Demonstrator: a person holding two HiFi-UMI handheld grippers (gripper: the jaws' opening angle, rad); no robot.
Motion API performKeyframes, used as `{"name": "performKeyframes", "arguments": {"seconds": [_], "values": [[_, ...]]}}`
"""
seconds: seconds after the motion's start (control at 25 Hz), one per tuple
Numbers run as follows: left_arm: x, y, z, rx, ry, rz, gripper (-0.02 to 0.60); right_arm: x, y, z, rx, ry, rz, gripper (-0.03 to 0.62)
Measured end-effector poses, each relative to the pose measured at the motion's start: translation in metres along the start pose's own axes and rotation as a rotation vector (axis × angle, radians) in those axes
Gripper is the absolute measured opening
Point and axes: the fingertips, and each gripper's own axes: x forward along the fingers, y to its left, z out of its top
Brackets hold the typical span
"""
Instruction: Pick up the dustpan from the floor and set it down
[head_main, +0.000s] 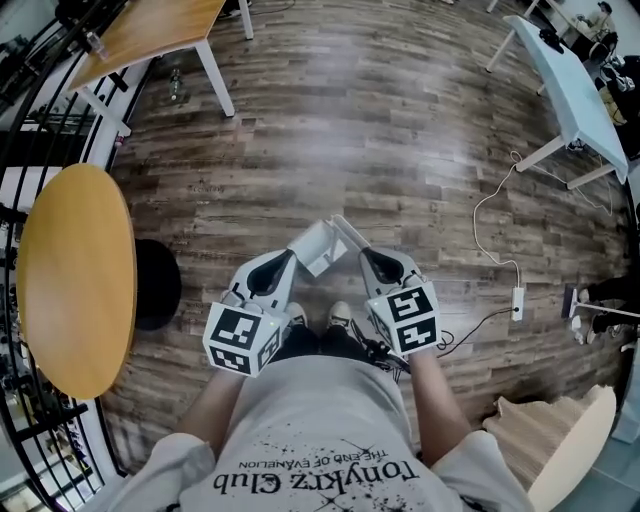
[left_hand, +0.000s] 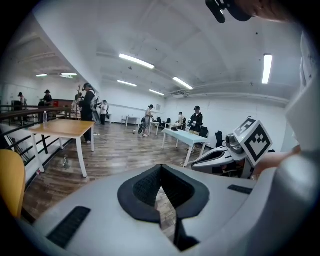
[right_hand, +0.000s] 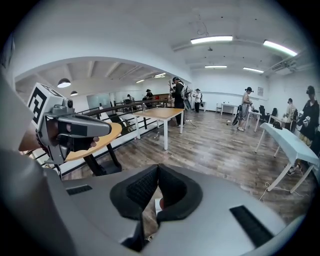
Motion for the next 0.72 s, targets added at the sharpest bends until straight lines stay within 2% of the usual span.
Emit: {"name": "performKeyframes", "arguments": {"seconds": [0.32,0.72], "values": [[-0.004,-0.014,-0.012,-0.003,0.017,-0.008,0.023,-0.010,0.005,-0.002,0.037,-0.031,0.008,0.025],[-0.010,-0.011,-0.011,-0.019,0.012,0.008,0.023,-0.009,0.006,0.002,0.050,-0.026,0.027,0.025]]}}
